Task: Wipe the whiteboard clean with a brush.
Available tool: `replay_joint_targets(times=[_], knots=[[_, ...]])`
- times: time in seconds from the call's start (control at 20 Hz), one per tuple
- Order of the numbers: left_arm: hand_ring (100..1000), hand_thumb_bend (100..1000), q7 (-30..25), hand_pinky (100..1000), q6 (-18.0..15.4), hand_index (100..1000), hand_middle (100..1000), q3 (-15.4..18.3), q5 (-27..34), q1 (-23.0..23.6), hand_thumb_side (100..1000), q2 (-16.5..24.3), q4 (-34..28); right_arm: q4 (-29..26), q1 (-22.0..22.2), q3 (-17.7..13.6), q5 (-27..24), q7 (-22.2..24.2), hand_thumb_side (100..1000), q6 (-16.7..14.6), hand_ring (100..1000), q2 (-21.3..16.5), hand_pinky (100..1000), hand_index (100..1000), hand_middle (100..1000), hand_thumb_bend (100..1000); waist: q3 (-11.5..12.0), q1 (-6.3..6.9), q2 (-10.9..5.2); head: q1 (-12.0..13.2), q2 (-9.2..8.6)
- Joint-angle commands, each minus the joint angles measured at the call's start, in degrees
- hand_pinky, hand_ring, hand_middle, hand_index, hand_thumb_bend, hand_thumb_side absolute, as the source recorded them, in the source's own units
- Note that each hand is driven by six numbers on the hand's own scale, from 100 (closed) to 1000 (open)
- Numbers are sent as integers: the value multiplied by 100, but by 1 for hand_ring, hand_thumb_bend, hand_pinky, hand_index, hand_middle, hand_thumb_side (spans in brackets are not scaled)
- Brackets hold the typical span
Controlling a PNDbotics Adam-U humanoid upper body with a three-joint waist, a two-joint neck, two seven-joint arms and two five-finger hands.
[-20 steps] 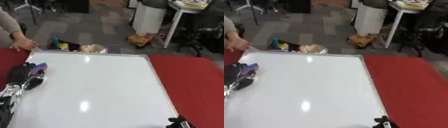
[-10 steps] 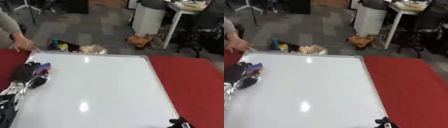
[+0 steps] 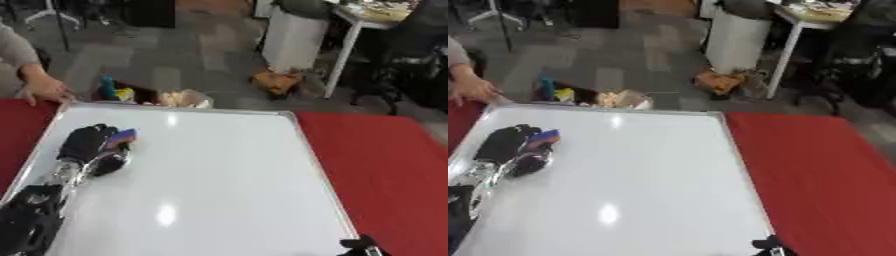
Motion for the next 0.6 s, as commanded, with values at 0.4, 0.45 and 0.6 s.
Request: replay_joint_targets(times=[0.4, 0.45, 0.6], knots=[[652, 100, -455, 688, -810, 866, 654, -642, 109, 294, 825, -402, -551, -47, -46, -19, -7, -2, 903, -8, 632, -50, 599, 682, 476, 100, -7, 36, -23, -9, -42], [651, 100, -501, 688, -876, 866, 654, -706, 168, 330, 823, -379, -668, -42, -51, -21, -9, -4, 903, -10, 632, -52, 599, 682, 476, 100, -2, 45, -25, -18, -42], [643, 100, -670, 685, -1046, 869, 649, -896, 439, 474, 832, -267, -1085, -27, -57, -34, -8, -18, 903, -15, 632, -62, 599, 682, 476, 100, 13, 73, -33, -37, -41]])
